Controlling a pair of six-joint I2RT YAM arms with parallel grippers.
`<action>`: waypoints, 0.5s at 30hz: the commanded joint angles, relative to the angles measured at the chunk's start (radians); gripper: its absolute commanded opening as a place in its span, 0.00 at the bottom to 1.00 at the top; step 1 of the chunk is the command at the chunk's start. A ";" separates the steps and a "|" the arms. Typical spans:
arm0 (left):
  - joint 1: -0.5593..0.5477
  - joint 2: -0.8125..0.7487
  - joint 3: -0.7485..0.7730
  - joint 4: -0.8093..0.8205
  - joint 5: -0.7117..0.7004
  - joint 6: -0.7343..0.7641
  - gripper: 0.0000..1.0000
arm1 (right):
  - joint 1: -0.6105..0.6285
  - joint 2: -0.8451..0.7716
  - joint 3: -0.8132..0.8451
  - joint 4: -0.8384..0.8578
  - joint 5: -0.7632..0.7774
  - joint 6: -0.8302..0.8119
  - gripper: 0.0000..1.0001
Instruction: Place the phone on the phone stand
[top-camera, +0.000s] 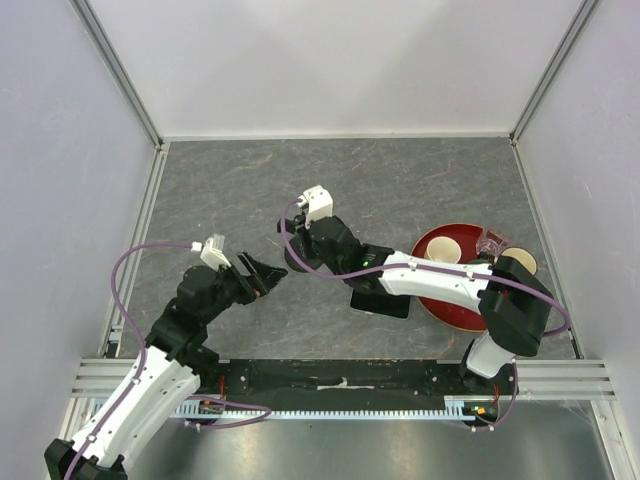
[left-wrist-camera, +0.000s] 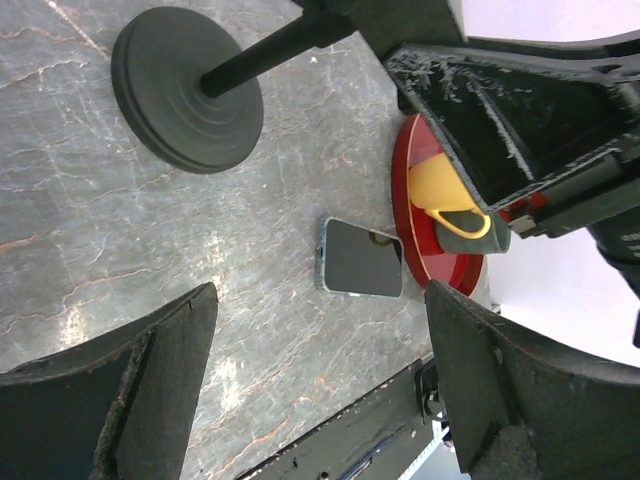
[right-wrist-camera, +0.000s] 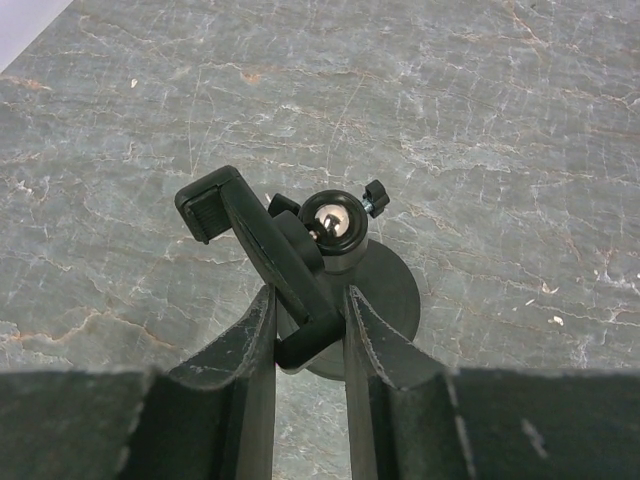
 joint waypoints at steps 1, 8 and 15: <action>0.005 -0.009 0.015 0.100 0.037 -0.030 0.90 | -0.010 -0.013 0.032 -0.003 -0.043 -0.065 0.29; 0.005 0.123 0.070 0.121 0.135 0.089 0.89 | 0.010 -0.111 0.023 -0.161 0.034 0.146 0.94; 0.005 0.318 0.107 0.225 0.294 0.129 0.89 | 0.025 -0.383 -0.097 -0.513 0.075 0.401 0.98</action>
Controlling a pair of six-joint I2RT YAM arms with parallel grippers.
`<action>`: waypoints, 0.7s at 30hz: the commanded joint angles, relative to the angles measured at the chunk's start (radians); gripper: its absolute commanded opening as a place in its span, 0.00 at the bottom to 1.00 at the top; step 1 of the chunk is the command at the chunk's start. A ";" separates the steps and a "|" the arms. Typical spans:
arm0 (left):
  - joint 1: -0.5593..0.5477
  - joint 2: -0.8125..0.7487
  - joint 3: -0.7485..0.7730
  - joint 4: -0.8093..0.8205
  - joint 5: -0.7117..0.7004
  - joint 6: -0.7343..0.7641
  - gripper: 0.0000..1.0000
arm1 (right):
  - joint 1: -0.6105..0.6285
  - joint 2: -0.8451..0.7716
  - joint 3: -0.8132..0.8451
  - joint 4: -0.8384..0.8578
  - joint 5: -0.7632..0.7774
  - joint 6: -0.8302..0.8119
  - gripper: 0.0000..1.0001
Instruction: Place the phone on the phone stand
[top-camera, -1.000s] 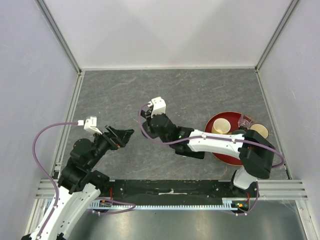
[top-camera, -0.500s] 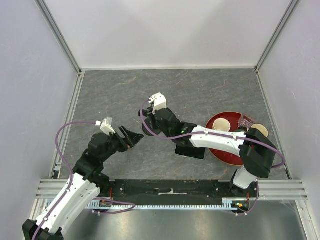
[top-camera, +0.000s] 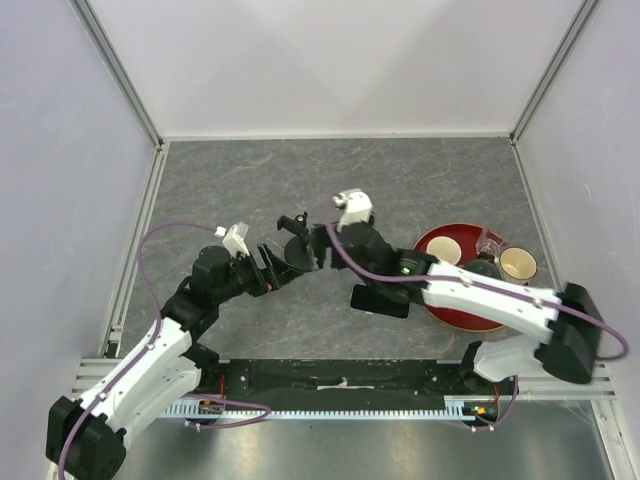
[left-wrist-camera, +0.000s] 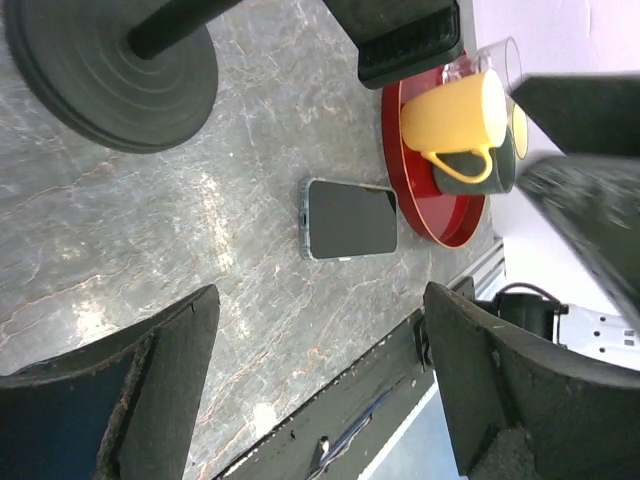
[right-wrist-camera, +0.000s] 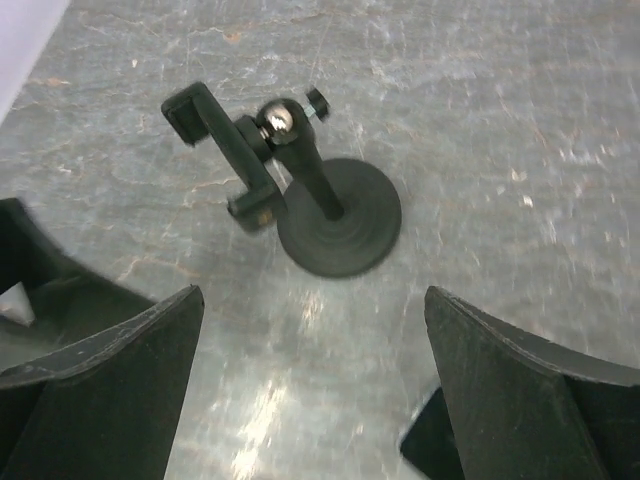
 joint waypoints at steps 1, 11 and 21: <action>0.004 0.104 0.045 0.143 0.190 0.065 0.88 | 0.006 -0.222 -0.174 -0.206 0.058 0.241 0.98; -0.149 0.460 0.141 0.299 0.254 0.094 0.75 | 0.015 -0.463 -0.535 -0.203 0.030 0.632 0.92; -0.325 0.821 0.450 0.154 0.076 0.294 0.65 | 0.081 -0.520 -0.590 -0.460 0.216 0.910 0.84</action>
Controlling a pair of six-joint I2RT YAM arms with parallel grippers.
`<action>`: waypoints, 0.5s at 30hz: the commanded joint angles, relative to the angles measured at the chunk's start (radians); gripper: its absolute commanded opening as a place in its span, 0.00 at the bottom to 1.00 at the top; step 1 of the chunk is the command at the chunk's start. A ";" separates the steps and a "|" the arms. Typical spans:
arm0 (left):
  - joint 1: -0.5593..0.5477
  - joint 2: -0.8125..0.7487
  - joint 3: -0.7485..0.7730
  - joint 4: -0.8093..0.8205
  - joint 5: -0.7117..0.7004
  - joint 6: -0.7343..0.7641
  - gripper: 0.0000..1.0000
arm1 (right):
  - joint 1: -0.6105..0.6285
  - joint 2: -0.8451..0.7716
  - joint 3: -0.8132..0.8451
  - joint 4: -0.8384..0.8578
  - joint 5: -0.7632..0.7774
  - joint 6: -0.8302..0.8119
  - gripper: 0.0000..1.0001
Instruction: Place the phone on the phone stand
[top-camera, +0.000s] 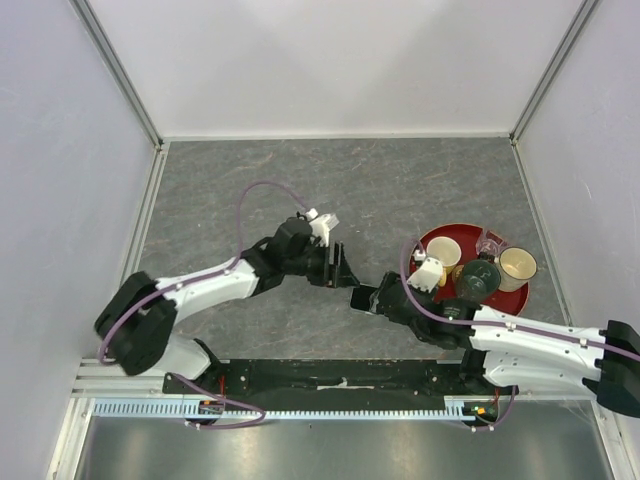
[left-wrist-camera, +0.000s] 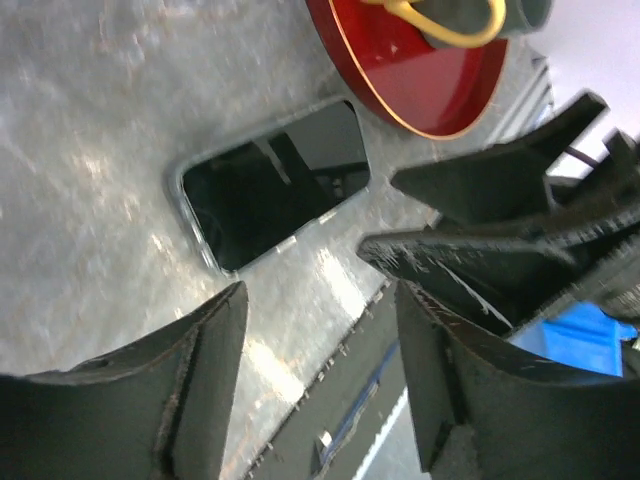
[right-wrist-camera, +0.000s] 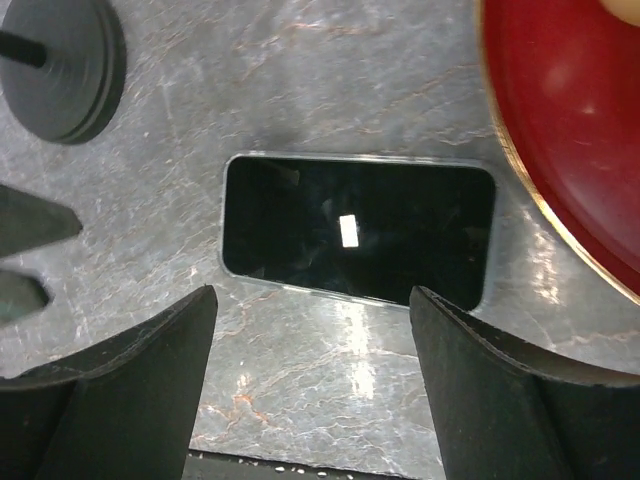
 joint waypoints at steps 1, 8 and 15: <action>-0.023 0.163 0.187 -0.042 -0.057 0.151 0.61 | 0.016 -0.075 -0.052 -0.117 0.095 0.226 0.79; -0.080 0.466 0.457 -0.163 -0.169 0.224 0.52 | 0.033 -0.250 -0.223 -0.075 0.064 0.355 0.45; -0.132 0.657 0.666 -0.313 -0.255 0.247 0.47 | 0.041 -0.229 -0.264 -0.058 0.009 0.361 0.45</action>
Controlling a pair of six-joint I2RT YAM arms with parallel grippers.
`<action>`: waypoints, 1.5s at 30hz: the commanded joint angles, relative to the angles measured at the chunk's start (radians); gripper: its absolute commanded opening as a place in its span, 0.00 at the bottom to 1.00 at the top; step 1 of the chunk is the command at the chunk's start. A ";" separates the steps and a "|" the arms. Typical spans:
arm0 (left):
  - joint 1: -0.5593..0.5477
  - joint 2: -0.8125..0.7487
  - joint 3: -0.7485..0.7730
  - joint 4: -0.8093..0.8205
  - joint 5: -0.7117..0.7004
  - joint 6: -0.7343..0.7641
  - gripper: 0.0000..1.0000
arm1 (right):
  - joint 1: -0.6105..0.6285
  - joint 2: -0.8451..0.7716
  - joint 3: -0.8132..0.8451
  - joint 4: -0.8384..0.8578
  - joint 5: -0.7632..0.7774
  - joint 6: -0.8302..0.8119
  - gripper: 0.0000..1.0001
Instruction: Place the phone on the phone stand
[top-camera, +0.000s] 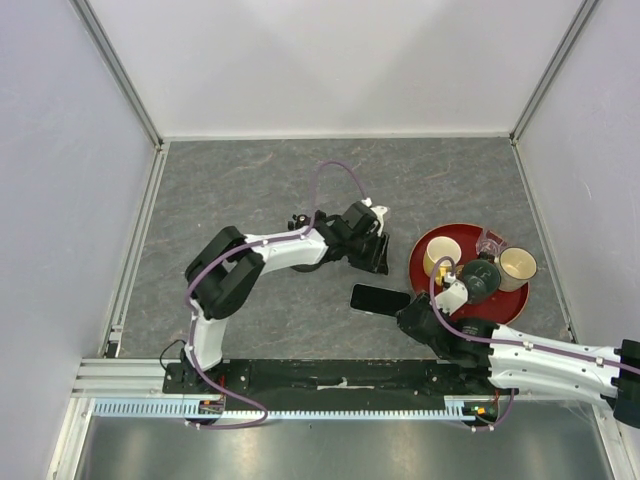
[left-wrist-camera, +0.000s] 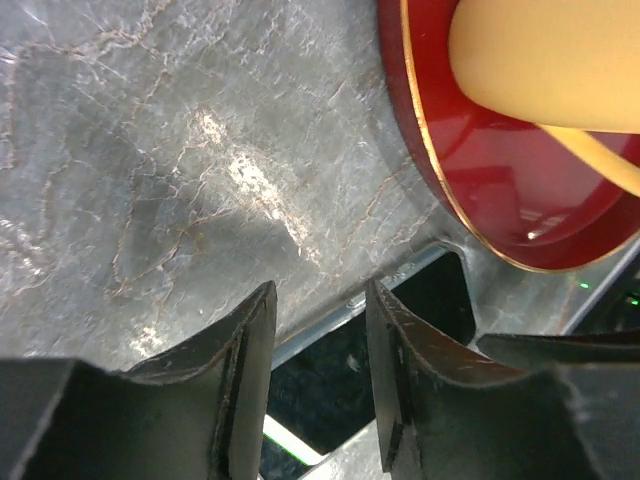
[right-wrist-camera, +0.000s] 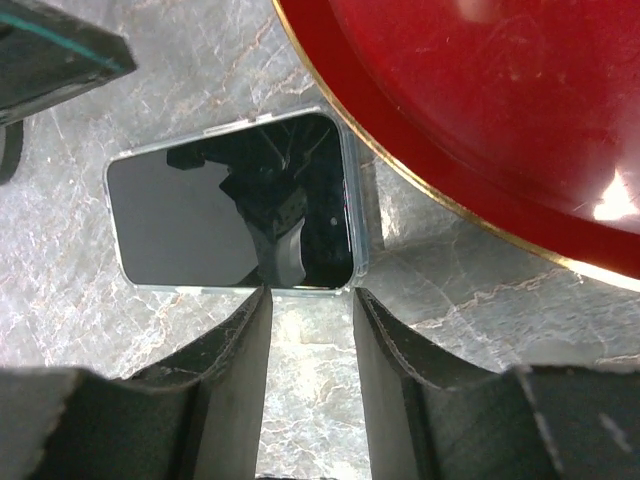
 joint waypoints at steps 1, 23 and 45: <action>-0.023 0.061 0.073 -0.109 -0.053 0.051 0.46 | 0.015 0.022 -0.021 0.048 -0.028 0.040 0.45; -0.028 -0.439 -0.551 0.132 0.048 -0.103 0.62 | -0.048 0.129 0.023 0.376 -0.022 -0.340 0.82; -0.230 -0.146 -0.084 -0.340 -0.159 0.489 1.00 | -0.101 -0.579 0.089 -0.012 -0.116 -0.490 0.98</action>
